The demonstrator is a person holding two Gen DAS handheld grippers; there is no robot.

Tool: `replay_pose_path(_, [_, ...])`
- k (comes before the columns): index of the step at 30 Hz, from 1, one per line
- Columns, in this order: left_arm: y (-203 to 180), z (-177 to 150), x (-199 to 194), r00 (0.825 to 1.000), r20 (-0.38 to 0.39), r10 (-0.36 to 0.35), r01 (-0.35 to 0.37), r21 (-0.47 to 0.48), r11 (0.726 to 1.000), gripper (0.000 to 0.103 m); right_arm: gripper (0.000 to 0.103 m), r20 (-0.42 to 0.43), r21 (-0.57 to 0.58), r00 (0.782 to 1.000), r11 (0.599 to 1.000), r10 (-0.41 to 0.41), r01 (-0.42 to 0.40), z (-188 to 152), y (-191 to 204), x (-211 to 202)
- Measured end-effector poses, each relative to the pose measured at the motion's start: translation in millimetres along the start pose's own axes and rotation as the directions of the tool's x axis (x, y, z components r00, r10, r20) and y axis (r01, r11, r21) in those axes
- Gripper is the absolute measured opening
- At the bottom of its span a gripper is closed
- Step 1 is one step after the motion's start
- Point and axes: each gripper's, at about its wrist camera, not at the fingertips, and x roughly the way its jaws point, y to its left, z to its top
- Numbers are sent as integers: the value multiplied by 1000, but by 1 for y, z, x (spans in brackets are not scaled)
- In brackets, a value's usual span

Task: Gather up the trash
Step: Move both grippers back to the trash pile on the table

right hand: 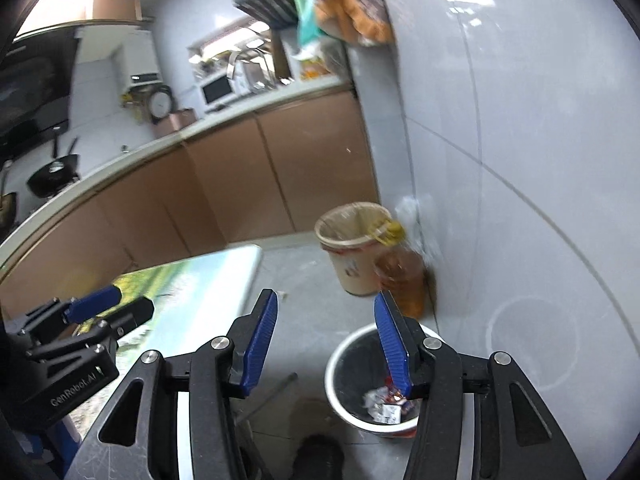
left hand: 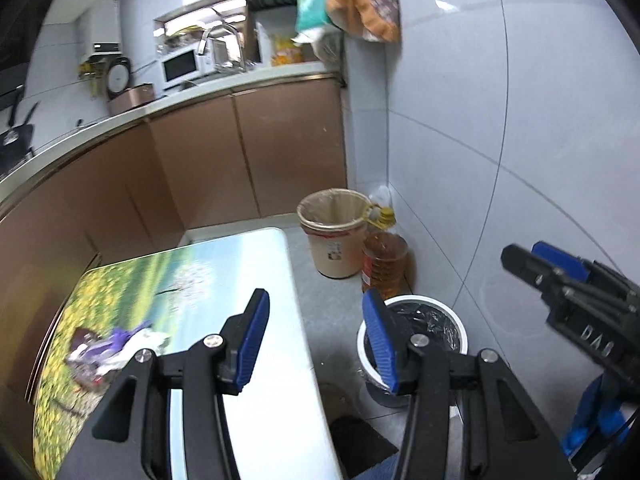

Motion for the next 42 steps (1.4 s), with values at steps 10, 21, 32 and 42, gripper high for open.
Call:
replay_pose_path(10, [54,-30,-79,995,69,76,-71,-74,995,49,55,75,-132,990,985,122,-112,10,77,-65])
replay_pose_path(21, [128,-71,-125,982,85,168,-147,-205,968,52,61,83,-240,969,949,231,-205,-1,129,-95])
replay_pose_path(32, [222,-128,-117,974,-10,225,-211,-381,900,52,61,2,-297,962,919,273,-260,-13,160,-71])
replay_pose_path(42, [303,-182,-69,975,-101,197,-221,-533,817,53,61,-162,-334,940,880,299,-337,-35,194,9])
